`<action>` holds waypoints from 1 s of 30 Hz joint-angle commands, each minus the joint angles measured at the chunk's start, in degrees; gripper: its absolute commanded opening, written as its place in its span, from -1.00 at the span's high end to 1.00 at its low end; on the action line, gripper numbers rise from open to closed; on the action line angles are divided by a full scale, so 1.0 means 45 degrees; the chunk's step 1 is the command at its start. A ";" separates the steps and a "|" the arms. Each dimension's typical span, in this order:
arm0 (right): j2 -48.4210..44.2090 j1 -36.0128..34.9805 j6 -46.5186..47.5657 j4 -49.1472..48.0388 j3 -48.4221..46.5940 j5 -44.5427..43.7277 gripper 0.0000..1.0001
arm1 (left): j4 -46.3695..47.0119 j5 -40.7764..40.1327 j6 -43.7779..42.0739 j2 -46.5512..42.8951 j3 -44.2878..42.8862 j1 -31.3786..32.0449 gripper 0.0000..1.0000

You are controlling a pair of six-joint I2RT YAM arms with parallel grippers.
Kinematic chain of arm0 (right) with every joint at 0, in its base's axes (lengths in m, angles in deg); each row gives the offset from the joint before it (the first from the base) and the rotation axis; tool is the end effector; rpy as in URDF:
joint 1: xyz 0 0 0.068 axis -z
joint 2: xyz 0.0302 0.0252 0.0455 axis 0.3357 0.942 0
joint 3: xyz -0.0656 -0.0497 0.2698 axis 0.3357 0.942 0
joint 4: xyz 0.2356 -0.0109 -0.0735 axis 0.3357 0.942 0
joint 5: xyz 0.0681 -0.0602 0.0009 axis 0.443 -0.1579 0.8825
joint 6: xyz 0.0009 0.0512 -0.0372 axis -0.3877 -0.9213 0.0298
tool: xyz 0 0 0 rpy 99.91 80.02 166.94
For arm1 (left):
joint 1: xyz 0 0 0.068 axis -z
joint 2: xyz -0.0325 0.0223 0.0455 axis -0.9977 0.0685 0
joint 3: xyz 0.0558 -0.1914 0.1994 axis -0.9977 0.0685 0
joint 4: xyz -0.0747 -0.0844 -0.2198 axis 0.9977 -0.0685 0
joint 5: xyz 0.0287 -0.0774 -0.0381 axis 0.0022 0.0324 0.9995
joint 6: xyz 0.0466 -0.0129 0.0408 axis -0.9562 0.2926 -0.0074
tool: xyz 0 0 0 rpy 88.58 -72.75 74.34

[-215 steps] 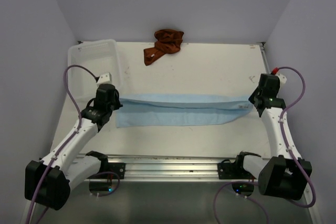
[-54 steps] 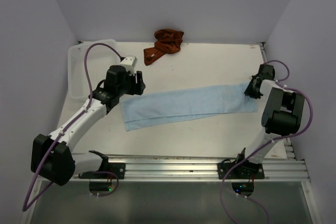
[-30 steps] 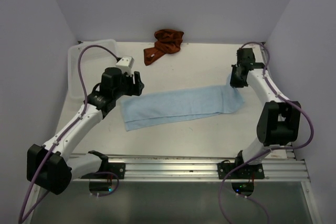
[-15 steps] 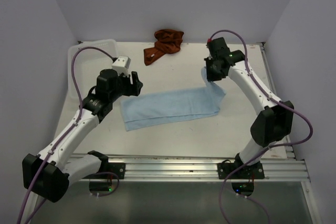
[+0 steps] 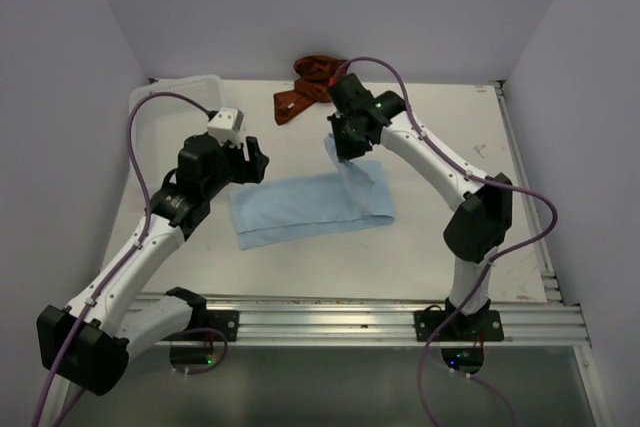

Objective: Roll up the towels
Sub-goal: Fold the towel

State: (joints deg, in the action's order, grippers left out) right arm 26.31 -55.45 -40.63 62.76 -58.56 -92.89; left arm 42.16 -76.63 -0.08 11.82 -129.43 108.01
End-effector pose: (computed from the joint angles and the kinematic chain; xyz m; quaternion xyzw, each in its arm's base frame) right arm 0.3218 0.2256 0.3292 -0.0966 0.9563 0.0839 0.2629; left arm 0.2109 -0.0852 0.3237 0.0490 0.8280 -0.1804 0.5286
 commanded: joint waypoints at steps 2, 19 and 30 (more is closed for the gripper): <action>0.0752 -0.0766 -0.0770 0.0715 -0.1805 0.0102 1.00 | 0.0241 -0.0412 -0.0248 -0.0353 0.0100 0.0048 -0.40; 0.2763 -0.2564 -0.2099 0.0070 -0.4031 0.0512 1.00 | 0.0124 -0.0998 -0.0150 -0.0744 0.0061 0.0067 -0.42; 0.3331 -0.2799 -0.2646 -0.0456 -0.4523 0.0961 1.00 | 0.0065 -0.1174 -0.0111 -0.0861 0.0042 0.0087 -0.43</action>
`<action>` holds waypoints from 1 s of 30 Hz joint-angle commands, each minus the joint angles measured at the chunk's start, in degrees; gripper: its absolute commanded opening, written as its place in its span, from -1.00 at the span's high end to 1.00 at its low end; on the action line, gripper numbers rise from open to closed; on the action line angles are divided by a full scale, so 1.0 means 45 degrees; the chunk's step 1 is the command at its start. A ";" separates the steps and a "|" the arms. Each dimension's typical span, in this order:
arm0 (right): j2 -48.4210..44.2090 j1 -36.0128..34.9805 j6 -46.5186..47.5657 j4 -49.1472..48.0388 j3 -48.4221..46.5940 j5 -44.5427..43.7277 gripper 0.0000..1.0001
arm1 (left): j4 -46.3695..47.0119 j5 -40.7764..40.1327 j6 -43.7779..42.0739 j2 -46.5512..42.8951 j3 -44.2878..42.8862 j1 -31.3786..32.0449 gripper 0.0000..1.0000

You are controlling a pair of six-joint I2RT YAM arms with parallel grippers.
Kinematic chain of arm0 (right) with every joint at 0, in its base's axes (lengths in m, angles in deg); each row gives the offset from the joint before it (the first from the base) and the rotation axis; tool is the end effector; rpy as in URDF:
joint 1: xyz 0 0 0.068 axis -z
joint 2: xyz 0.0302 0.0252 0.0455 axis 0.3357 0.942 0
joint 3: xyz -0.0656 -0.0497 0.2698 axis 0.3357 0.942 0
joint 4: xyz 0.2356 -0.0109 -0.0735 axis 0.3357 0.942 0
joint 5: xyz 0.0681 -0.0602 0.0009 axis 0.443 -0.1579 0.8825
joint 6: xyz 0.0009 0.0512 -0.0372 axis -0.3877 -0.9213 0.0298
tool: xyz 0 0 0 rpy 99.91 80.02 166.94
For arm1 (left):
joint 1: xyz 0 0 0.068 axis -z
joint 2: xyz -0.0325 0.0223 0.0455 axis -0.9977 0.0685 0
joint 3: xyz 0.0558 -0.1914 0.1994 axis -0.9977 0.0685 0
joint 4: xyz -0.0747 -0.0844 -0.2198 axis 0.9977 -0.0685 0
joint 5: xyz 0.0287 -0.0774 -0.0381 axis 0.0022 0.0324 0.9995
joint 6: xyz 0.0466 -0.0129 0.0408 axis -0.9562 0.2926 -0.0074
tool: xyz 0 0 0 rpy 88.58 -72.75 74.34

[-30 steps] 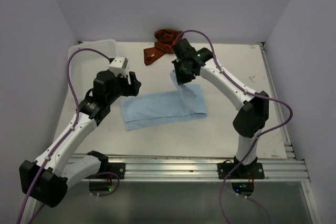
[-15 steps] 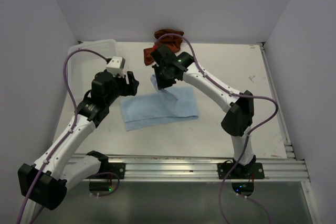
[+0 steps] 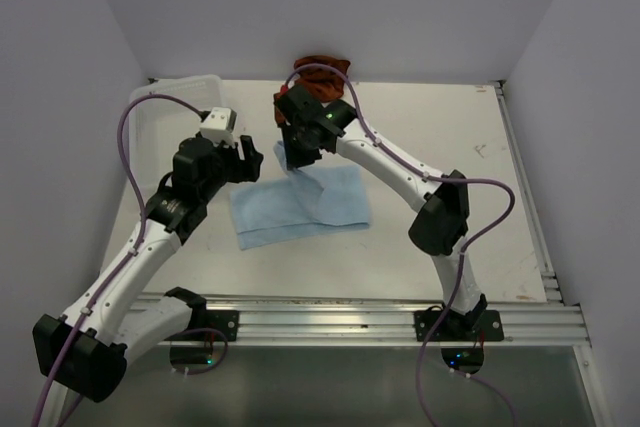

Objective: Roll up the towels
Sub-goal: Fold the towel

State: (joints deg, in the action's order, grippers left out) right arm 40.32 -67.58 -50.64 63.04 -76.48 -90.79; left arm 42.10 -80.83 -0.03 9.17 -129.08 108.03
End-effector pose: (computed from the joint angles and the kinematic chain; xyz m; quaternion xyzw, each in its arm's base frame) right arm 0.3081 0.3362 0.3219 -0.1169 0.9457 0.1663 0.2536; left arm 0.2028 -0.0782 0.3308 0.0271 0.8177 -0.1574 0.5530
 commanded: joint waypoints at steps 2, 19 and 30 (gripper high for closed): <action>0.0412 -0.0180 -0.0597 -0.0811 -0.0481 0.0844 1.00 | 0.0099 -0.0241 -0.0121 -0.0273 -0.0036 0.0082 -0.43; 0.1369 -0.0474 -0.1320 -0.2003 -0.0207 0.1920 1.00 | -0.0076 -0.0593 -0.0043 -0.0586 -0.0114 0.0316 -0.45; 0.2092 -0.0591 -0.1964 -0.3234 -0.0168 0.3073 1.00 | -0.0057 -0.0573 -0.0023 -0.0586 -0.0133 0.0336 -0.45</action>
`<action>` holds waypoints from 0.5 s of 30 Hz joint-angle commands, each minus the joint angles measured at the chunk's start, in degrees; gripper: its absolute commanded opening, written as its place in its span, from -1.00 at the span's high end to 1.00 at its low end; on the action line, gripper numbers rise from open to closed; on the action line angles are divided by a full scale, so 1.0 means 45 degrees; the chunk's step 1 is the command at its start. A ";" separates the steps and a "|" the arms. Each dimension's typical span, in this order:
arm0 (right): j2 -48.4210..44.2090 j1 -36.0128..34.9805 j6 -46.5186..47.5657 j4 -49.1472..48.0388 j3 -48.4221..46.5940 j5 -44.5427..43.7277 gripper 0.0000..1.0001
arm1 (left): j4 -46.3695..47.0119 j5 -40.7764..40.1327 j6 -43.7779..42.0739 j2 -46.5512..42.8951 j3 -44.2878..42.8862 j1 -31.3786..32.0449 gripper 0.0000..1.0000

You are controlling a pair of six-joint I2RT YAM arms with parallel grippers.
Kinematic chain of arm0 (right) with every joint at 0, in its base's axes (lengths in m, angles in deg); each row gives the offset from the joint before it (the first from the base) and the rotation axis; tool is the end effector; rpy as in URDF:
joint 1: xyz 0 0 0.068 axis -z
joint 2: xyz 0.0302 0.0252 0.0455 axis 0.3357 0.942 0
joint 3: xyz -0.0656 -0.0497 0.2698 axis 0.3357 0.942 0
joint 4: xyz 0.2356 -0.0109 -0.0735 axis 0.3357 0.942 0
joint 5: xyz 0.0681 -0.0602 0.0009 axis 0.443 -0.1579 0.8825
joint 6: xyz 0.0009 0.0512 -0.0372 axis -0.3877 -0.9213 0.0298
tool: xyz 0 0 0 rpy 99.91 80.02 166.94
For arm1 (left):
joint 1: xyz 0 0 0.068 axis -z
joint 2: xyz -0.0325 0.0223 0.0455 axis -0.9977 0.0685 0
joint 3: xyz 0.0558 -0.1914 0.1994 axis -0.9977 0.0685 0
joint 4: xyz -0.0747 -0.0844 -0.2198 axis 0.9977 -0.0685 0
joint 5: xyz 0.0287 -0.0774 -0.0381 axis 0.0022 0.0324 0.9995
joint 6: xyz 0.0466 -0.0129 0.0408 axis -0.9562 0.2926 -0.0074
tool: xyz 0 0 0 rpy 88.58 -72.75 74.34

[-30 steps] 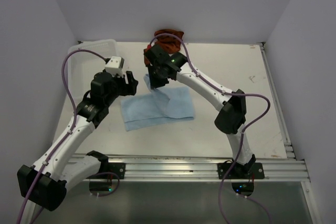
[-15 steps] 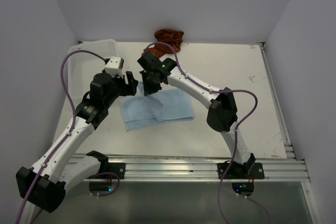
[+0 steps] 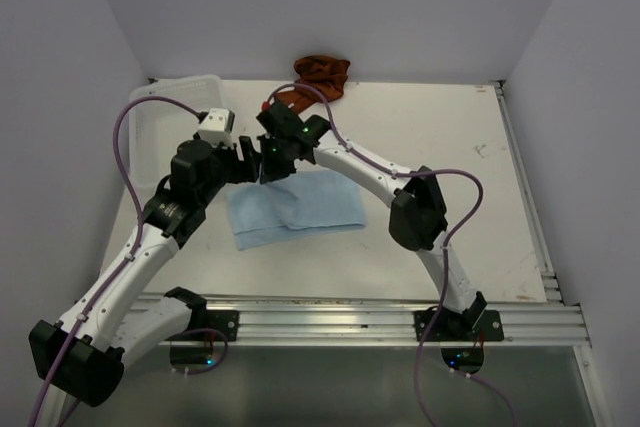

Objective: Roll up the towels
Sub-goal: Fold the towel

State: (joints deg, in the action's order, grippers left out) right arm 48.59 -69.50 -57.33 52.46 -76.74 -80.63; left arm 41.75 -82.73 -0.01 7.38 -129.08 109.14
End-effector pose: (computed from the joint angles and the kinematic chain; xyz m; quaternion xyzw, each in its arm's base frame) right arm 0.3189 0.3861 0.2704 -0.1044 0.9397 0.2596 0.1965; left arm 0.1952 -0.0778 0.3362 0.0244 0.8102 -0.1536 0.5651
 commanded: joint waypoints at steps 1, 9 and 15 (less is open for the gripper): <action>0.0296 -0.0164 -0.0478 -0.0942 -0.0110 0.0834 1.00 | 0.0021 -0.0132 -0.0028 -0.0188 -0.0114 0.0088 -0.45; 0.0803 -0.0242 -0.0966 -0.1684 0.0046 0.1439 1.00 | -0.0038 -0.0229 -0.0009 -0.0227 -0.0153 0.0127 -0.45; 0.0940 -0.0300 -0.1200 -0.2133 0.0124 0.1752 1.00 | 0.0001 -0.0151 -0.0009 -0.0227 -0.0153 0.0166 -0.45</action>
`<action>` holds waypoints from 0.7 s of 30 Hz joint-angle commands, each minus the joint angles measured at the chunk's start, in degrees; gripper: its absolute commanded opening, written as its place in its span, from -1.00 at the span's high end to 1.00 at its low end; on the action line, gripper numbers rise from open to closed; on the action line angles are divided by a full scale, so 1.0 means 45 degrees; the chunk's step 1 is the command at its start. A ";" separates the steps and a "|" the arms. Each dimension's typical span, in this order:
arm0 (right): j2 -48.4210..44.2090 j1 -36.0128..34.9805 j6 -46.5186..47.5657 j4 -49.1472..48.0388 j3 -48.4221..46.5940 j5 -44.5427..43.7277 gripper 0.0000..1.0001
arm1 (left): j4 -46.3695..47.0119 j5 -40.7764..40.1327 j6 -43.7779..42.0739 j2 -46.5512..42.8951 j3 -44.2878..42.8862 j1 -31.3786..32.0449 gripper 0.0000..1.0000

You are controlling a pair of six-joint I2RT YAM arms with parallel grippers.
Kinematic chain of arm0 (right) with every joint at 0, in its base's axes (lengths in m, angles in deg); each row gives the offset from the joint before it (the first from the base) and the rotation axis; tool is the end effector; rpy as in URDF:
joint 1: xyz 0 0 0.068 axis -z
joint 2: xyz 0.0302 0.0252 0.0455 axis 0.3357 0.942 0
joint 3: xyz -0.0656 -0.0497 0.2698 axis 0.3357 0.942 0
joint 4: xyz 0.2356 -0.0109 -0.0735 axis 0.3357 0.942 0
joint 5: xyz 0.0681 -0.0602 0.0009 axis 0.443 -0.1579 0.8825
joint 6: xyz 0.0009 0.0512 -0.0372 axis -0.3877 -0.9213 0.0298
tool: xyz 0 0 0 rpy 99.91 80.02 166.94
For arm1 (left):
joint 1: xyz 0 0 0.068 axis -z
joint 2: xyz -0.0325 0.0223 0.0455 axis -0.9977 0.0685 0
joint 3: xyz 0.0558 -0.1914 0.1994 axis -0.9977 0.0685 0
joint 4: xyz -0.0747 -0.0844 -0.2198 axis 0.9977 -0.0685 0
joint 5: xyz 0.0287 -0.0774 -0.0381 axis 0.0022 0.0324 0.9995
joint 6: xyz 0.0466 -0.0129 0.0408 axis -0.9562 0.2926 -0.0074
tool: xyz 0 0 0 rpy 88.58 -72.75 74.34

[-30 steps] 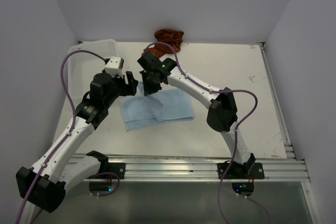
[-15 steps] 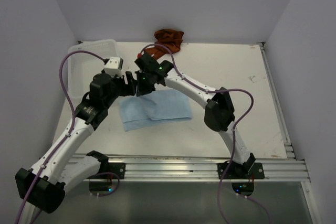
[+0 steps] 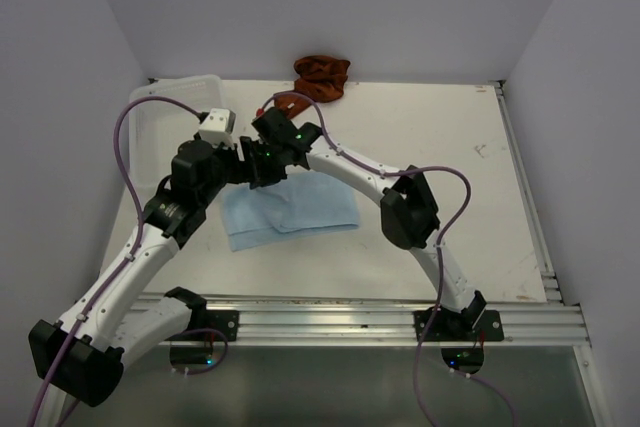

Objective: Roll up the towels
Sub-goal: Fold the towel

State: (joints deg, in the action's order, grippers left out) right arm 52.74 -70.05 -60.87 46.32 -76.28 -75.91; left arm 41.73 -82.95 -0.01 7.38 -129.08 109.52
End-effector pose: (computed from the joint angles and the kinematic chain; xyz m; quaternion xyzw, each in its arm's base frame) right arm 0.3247 0.4069 0.2410 -0.0938 0.9340 0.3014 0.1671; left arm 0.1948 -0.0789 0.3362 0.0259 0.8103 -0.1540 0.5649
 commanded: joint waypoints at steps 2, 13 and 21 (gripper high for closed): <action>0.0095 -0.0257 -0.0511 -0.1099 0.0178 0.0917 1.00 | 0.0006 -0.0102 -0.0009 -0.0207 -0.0153 0.0084 -0.45; -0.0196 -0.0433 -0.1547 -0.3617 0.1935 0.2305 0.21 | 0.0065 0.0229 -0.0048 -0.0285 -0.0173 0.0123 -0.46; -0.0801 -0.0296 -0.1839 -0.4459 0.2812 0.2559 0.17 | 0.0104 0.0347 -0.0126 -0.0383 -0.0134 0.0142 -0.47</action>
State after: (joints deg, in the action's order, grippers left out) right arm 54.12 -71.62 -67.56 30.76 -65.16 -66.71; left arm 40.46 -81.81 -0.03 6.75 -129.04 109.89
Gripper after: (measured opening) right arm 0.409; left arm 0.731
